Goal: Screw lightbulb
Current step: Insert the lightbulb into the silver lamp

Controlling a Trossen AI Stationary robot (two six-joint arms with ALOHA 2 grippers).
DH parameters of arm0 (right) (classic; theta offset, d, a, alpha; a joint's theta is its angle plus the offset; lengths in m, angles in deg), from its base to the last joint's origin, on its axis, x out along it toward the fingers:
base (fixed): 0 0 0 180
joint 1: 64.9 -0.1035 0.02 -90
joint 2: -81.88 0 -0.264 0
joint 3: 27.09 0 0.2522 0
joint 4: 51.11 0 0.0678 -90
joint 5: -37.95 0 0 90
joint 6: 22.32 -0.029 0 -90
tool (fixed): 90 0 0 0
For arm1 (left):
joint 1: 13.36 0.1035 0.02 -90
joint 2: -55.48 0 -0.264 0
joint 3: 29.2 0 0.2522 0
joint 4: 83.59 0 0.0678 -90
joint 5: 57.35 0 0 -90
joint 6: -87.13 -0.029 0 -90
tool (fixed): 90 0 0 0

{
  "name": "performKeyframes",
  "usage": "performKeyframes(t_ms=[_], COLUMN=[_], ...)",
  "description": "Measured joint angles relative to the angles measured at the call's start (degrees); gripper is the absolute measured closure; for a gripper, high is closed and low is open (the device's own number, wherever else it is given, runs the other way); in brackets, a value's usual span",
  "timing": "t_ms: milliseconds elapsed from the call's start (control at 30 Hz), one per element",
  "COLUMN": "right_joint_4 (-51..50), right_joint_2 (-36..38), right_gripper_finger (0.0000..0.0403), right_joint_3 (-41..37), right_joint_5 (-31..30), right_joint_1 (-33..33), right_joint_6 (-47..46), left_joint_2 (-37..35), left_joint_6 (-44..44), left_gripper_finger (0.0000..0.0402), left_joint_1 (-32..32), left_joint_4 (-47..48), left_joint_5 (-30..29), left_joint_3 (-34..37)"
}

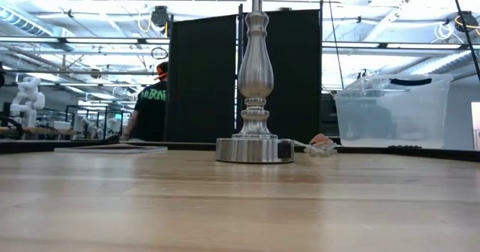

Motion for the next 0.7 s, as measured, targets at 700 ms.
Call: performKeyframes(t_ms=[700], right_joint_4=[6.67], right_joint_2=[0.07], right_gripper_finger=[0.0403], right_joint_3=[0.0], right_joint_5=[9.38], right_joint_1=[6.74], right_joint_6=[4.79], left_joint_2=[0.02], left_joint_6=[-2.47], left_gripper_finger=[0.04], left_joint_1=[-5.91], left_joint_4=[-2.58], left_joint_5=[2.54], left_joint_3=[-0.02])
